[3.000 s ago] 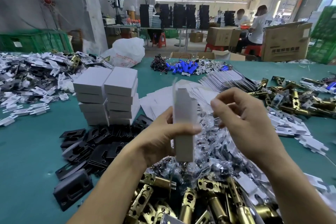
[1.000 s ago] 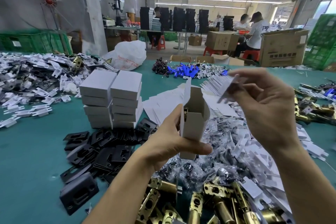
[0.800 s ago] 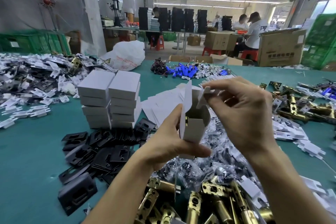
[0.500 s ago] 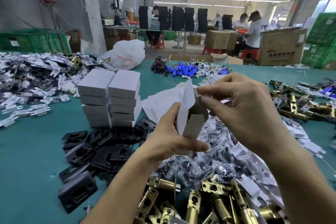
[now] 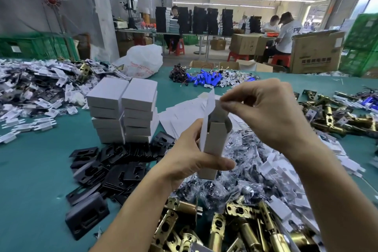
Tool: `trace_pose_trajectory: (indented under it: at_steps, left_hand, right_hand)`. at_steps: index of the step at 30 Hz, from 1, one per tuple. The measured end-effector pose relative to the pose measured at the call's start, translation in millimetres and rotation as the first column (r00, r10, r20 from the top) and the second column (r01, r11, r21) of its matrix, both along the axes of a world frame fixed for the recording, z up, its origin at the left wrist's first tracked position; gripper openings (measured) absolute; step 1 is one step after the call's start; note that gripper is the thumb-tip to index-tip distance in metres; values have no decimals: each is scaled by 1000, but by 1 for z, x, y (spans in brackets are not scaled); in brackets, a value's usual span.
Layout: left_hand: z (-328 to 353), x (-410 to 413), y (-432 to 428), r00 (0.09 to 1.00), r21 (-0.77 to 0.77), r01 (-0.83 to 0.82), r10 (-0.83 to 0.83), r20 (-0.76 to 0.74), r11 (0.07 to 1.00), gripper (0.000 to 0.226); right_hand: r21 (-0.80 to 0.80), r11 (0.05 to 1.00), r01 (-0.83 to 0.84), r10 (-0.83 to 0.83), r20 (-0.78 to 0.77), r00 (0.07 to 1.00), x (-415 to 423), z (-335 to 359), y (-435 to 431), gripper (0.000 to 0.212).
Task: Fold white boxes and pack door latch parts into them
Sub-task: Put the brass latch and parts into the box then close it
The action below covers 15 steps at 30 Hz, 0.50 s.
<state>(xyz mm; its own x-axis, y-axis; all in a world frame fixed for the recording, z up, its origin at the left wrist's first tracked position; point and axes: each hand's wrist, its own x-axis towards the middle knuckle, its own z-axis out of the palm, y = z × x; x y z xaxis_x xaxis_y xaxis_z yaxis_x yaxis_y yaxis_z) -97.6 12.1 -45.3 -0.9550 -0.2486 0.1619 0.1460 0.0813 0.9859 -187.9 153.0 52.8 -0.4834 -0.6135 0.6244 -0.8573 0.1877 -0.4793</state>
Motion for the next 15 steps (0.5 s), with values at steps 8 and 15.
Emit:
trace_pose_trajectory:
  at_steps: [8, 15]
  left_hand:
    - [-2, 0, -1, 995, 42, 23, -27, 96, 999, 72]
    - [-1, -1, 0, 990, 181, -32, 6, 141, 983, 74]
  right_hand:
    - [222, 975, 6, 2, -33, 999, -7, -1, -13, 13]
    - [251, 968, 9, 9, -69, 998, -11, 6, -12, 11]
